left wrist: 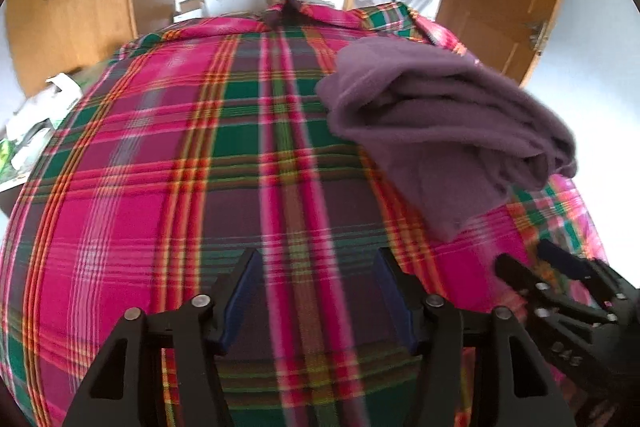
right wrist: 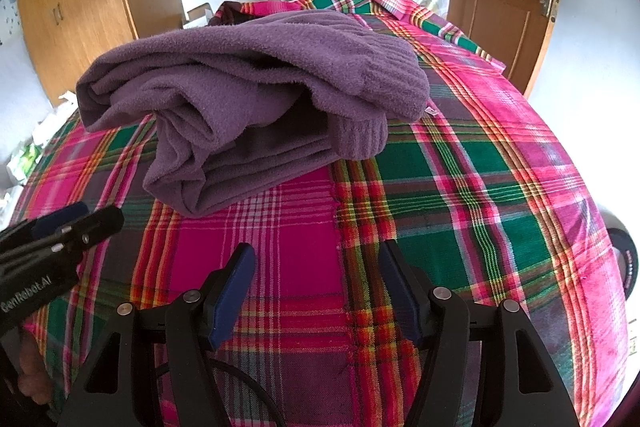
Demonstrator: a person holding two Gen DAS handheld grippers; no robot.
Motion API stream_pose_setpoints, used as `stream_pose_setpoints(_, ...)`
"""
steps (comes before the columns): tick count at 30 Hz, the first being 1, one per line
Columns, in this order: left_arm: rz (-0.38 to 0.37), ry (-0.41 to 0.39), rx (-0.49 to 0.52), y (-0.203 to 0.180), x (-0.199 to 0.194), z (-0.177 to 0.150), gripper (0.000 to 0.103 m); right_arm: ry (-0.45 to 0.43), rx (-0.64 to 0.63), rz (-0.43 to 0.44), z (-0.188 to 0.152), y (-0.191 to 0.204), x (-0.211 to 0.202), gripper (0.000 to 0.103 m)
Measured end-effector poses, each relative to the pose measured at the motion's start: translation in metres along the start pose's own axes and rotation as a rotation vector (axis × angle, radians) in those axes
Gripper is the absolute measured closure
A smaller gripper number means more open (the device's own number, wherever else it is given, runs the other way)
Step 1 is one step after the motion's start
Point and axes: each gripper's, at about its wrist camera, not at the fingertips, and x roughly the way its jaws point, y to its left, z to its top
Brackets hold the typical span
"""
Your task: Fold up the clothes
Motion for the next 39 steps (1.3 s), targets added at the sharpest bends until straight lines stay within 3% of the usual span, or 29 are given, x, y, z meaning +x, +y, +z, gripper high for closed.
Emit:
stream_pose_setpoints(5,-0.001,-0.078,0.077,-0.015,-0.020,0.015,0.045,-0.041,0.038,0.101,0.009,-0.020,-0.011,0.041)
stream_pose_setpoints(12,-0.042,-0.163,0.209,-0.037,-0.040,0.039,0.045,-0.174,0.108,0.198,0.023,-0.055,-0.039,0.055)
stream_pose_setpoints(18,-0.058,-0.196,0.346,-0.057,-0.041,0.054,0.045,-0.161,0.170,0.283,0.035,-0.069,-0.032,0.055)
stream_pose_setpoints(25,-0.079,-0.183,0.473,-0.079,-0.029,0.058,0.045,-0.100,0.285,0.455,0.056,-0.089,-0.006,0.055)
stream_pose_setpoints(26,-0.083,-0.175,0.472,-0.079,-0.027,0.059,0.045,-0.107,0.288,0.468,0.056,-0.089,-0.008,0.055)
stream_pose_setpoints(30,-0.109,-0.158,0.454,-0.077,-0.021,0.066,0.046,-0.134,0.250,0.481,0.068,-0.083,-0.010,0.077)
stream_pose_setpoints(32,-0.111,-0.162,0.453,-0.076,-0.021,0.069,0.047,-0.144,0.221,0.479,0.075,-0.077,-0.011,0.083)
stream_pose_setpoints(39,-0.206,-0.178,0.454,-0.073,-0.029,0.077,0.047,-0.210,0.165,0.484,0.089,-0.074,-0.021,0.087)
